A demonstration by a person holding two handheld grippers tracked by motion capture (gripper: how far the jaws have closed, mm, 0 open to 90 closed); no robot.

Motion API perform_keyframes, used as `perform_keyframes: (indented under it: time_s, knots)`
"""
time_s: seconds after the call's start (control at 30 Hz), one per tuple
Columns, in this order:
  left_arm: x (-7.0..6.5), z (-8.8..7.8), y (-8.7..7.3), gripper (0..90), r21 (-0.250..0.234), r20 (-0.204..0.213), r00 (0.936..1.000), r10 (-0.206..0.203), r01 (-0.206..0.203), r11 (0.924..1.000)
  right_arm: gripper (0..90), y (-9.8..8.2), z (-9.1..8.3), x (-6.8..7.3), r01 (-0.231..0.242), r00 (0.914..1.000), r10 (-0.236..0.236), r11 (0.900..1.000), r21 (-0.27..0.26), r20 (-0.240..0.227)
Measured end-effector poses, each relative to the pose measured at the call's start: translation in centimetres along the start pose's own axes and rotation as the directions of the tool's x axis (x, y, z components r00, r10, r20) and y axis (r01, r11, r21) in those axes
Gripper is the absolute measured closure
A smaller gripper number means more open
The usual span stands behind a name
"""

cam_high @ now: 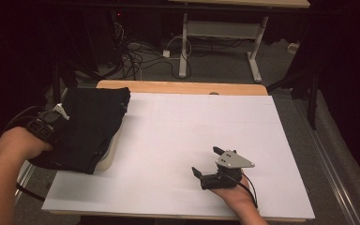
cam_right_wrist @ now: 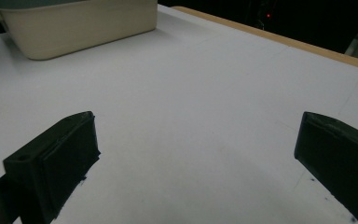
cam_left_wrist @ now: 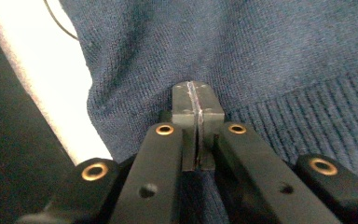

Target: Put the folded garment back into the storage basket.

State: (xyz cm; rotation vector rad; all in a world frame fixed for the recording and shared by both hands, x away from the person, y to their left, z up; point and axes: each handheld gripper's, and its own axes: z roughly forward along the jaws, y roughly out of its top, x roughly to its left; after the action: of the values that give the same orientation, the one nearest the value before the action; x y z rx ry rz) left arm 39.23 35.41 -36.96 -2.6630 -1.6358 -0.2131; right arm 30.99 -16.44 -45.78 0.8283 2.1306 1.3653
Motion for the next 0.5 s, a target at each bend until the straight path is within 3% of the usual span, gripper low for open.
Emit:
perform_keyframes:
  time_s: [0.2, 0.3, 0.5]
  knots:
    - [-0.3, 1.7, 1.1, 86.8, 0.030, -0.005, 0.9999, 0.012, -0.012, 0.9995, 0.4, -0.6, -1.0, 0.1, -0.022, 0.9997, 0.021, 0.999, -0.024, -0.007]
    - [-0.1, 2.8, 2.1, 86.8, 0.059, 0.024, 0.9996, 0.011, -0.013, 0.9982, 0.4, -0.7, -1.1, 0.4, -0.023, 0.9997, 0.022, 0.999, -0.025, -0.014]
    - [-0.1, 4.1, 3.4, 86.9, 0.103, 0.042, 0.9988, 0.025, -0.029, 0.9943, 0.4, -0.9, -1.2, 0.3, -0.027, 0.9996, 0.027, 0.999, -0.027, -0.012]
